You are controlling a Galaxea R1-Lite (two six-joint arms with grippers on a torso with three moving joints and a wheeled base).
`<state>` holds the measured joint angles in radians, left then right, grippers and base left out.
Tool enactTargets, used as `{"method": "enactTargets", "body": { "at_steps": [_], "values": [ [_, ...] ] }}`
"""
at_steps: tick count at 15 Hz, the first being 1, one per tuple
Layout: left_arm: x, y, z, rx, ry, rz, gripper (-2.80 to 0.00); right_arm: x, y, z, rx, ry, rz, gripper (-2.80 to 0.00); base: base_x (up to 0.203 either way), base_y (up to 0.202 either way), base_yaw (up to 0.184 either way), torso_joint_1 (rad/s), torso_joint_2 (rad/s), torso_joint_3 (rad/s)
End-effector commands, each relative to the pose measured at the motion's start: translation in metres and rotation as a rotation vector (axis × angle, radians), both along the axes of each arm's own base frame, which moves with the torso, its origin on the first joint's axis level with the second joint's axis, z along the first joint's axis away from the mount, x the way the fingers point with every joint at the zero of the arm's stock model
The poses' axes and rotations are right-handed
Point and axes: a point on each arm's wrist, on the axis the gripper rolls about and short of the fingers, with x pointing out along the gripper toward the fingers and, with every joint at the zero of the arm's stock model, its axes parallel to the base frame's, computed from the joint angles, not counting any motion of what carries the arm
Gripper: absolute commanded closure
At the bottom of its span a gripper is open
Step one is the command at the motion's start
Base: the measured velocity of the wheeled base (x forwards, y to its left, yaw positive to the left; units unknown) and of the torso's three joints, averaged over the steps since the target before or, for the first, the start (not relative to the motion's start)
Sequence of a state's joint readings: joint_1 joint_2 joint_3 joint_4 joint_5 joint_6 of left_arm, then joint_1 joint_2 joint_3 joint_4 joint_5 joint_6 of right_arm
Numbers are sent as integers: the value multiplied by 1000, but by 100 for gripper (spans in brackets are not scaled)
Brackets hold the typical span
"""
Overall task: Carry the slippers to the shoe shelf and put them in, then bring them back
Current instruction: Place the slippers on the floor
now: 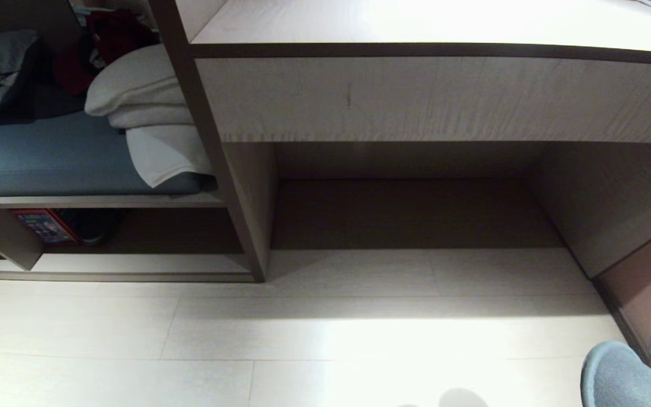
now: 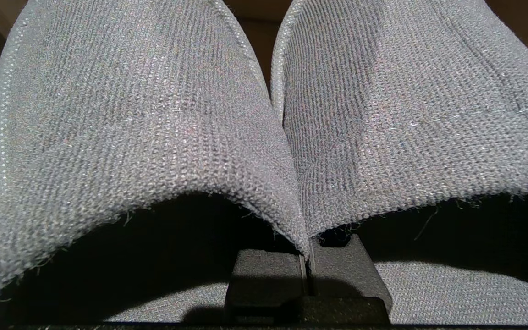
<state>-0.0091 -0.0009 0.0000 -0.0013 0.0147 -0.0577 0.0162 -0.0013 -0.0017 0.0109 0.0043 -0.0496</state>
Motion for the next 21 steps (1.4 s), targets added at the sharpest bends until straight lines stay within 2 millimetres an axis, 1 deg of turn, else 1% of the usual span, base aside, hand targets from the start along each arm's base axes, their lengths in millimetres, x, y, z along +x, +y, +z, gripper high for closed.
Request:
{"method": "enactTargets", "body": {
  "at_steps": [1, 21],
  "values": [
    [0, 0, 0, -1, 1, 1, 0, 0, 0, 0, -1, 1, 0, 0, 0, 0, 0, 7, 2, -198],
    [0, 0, 0, 2, 2, 1, 0, 0, 0, 0, -1, 1, 1, 0, 0, 0, 0, 1, 3, -194]
  ]
}}
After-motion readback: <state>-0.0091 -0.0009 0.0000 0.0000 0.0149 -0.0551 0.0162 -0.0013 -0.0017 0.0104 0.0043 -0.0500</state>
